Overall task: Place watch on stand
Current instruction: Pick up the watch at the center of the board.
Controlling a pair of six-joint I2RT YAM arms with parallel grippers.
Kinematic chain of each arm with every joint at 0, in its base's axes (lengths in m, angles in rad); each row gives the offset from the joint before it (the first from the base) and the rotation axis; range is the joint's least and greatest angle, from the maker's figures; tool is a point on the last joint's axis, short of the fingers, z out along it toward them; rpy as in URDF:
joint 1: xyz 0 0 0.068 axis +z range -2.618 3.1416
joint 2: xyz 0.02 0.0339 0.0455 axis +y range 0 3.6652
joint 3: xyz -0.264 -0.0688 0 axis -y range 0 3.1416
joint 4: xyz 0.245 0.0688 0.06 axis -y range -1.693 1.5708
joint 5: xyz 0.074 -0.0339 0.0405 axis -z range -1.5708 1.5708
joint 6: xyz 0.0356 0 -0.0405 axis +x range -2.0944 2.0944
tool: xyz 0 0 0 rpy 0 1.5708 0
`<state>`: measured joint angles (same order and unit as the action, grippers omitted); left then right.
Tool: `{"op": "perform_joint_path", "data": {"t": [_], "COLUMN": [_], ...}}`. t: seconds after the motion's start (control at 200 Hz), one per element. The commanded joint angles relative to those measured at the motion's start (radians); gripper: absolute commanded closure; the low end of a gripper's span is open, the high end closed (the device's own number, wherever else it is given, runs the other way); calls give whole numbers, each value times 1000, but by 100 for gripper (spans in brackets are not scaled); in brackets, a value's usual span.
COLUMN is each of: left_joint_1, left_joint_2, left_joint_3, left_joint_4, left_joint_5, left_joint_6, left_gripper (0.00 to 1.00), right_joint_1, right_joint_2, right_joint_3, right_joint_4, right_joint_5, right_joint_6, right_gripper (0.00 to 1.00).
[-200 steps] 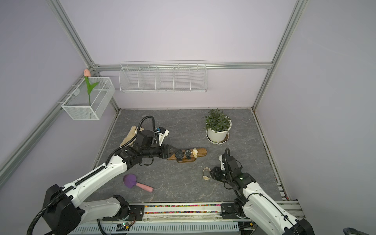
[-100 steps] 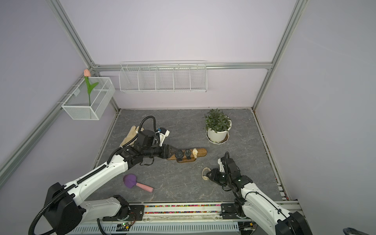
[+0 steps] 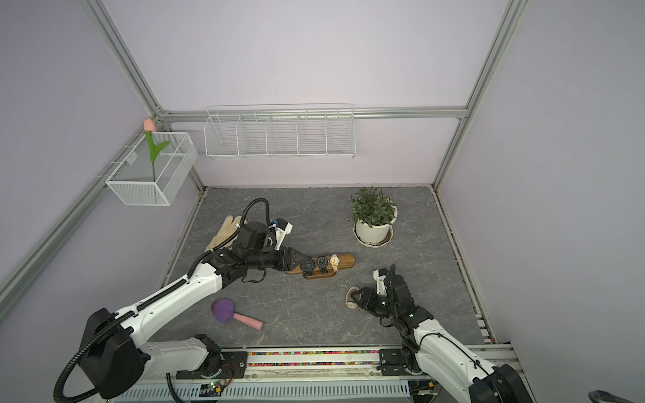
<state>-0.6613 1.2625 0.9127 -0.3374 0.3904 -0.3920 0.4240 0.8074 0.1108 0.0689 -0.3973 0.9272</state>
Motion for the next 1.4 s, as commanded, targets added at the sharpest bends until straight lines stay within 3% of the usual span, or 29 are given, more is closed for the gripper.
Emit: {"op": "perform_joint_path", "data": {"t": [0.0, 0.115, 0.41, 0.89, 1.204, 1.399], "left_joint_1": [-2, -1, -1, -1, -1, -2], "left_joint_2": [6, 9, 11, 12, 5, -35], "left_joint_3": [35, 38, 39, 35, 32, 5], "left_joint_4": [8, 9, 8, 12, 11, 52], "left_joint_5": [9, 8, 12, 14, 18, 100], "left_joint_6": [-7, -4, -5, -8, 0, 21], "left_gripper": [45, 45, 45, 45, 45, 45], "right_joint_1": [-8, -9, -8, -7, -7, -8], "right_joint_2": [-31, -50, -22, 88, 96, 16], "right_joint_3": [-19, -19, -30, -56, -51, -28], "right_joint_4": [78, 74, 107, 259, 294, 206], "right_joint_5": [-30, -29, -51, -92, -110, -117], "right_joint_6": [33, 33, 39, 68, 80, 125], "right_gripper": [49, 51, 66, 69, 87, 93]}}
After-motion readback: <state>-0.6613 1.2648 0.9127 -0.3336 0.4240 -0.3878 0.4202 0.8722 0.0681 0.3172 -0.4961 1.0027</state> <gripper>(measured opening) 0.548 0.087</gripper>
